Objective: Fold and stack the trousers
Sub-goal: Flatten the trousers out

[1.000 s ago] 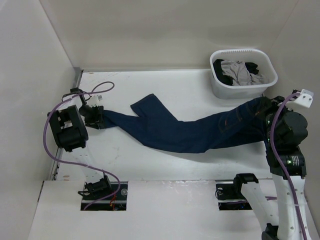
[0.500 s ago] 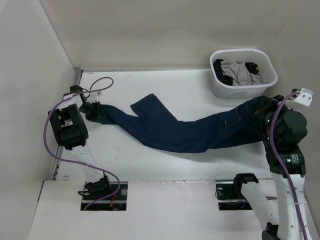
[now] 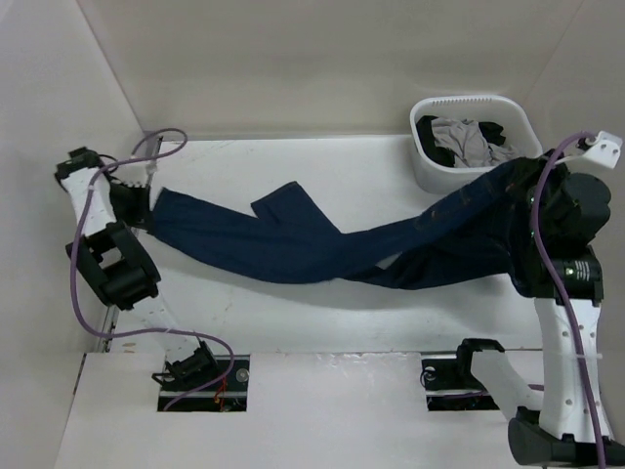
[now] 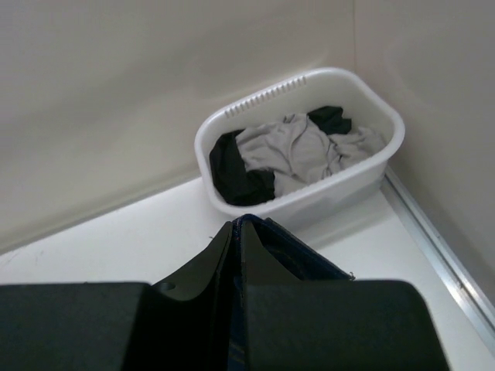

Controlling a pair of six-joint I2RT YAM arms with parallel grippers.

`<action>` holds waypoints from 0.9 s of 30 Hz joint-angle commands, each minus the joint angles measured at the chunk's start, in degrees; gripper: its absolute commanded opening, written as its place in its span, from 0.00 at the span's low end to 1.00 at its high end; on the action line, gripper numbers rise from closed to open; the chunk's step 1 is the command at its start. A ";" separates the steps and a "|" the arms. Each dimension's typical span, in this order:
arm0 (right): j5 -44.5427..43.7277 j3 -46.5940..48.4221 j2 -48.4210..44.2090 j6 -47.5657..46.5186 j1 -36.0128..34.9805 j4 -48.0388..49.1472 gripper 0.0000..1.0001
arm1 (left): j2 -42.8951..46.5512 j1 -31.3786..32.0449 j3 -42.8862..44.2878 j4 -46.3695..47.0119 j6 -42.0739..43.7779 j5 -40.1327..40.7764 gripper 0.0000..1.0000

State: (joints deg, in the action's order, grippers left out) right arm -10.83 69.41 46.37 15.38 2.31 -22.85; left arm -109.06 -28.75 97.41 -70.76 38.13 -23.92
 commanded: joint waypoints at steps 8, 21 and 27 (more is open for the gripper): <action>7.84 4.95 2.24 4.30 7.58 8.17 0.01 | -3.44 -9.96 1.83 -20.39 14.43 13.28 0.00; 8.11 -13.76 -17.27 21.34 19.00 -12.10 0.01 | 0.95 -11.54 -15.31 -9.32 17.15 23.82 0.02; 1.53 -17.55 -25.35 33.48 22.17 -24.07 0.01 | 0.43 -12.34 -19.00 -4.92 18.03 27.52 0.04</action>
State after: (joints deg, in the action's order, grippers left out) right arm -4.69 52.34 23.64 40.47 23.75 -41.65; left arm -112.20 -40.58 79.26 -76.09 53.89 0.12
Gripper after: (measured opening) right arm 0.076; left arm 0.048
